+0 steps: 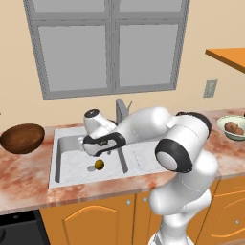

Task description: Pick the onions from the sink and place them in one bowl. Place the lemon in the other bowl. Then turn off the sink faucet.

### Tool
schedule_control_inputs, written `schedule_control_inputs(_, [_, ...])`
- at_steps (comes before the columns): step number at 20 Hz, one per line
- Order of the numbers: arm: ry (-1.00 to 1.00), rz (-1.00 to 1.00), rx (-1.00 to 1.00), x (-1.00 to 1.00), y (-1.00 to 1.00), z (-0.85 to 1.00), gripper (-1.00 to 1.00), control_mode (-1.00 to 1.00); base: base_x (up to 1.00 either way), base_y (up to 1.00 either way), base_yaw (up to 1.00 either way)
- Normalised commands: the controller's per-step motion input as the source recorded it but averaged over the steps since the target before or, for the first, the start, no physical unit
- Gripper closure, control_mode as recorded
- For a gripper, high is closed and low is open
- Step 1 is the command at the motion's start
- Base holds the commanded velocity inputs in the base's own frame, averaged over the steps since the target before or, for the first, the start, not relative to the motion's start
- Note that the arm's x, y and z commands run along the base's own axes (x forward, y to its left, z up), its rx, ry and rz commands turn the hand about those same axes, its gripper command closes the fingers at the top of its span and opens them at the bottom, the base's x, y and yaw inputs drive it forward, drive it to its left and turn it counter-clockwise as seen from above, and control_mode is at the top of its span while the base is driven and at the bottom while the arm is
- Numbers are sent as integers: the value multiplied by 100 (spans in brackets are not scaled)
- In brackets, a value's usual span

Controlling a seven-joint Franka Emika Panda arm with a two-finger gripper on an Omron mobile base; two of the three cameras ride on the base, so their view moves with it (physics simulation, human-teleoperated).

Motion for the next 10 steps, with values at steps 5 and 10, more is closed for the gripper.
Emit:
schedule_control_inputs(5, [0,-1,0,10,1,-20,-100,-100,0,0,0])
schedule_control_inputs(10, [0,0,0,10,2,-20,-100,-100,0,0,0])
